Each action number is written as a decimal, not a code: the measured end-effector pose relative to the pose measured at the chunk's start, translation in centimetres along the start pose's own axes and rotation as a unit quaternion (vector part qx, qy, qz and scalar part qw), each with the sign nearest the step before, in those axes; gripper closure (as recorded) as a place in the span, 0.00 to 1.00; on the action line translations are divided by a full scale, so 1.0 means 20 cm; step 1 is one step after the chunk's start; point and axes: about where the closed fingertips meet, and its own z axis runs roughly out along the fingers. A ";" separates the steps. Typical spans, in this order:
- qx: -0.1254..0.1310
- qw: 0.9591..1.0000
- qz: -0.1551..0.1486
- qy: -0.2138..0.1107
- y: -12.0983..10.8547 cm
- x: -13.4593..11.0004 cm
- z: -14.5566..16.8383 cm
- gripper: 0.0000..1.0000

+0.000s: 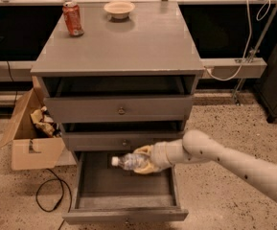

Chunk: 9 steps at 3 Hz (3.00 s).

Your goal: Pick blue plastic bottle from bottom drawer and place on counter

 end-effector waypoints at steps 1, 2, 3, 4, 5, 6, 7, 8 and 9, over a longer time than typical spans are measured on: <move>0.007 0.998 -0.048 0.036 -0.12 -0.34 -0.22 1.00; 0.007 0.998 -0.049 0.035 -0.12 -0.35 -0.22 1.00; 0.013 0.998 -0.054 0.036 -0.17 -0.51 -0.35 1.00; 0.014 0.997 -0.054 0.050 -0.25 -0.76 -0.55 1.00; 0.012 0.997 -0.047 0.068 -0.39 -1.01 -0.75 1.00; 0.019 0.996 -0.046 0.071 -0.51 -1.15 -0.89 1.00; 0.034 0.994 -0.064 0.076 -0.63 -1.30 -1.03 1.00; 0.034 0.994 -0.064 0.076 -0.63 -1.30 -1.03 1.00; 0.042 0.993 -0.084 0.076 -0.72 -1.43 -1.08 1.00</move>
Offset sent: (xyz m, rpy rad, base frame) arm 0.0022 0.0046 0.0621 -0.0609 -0.0542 0.0260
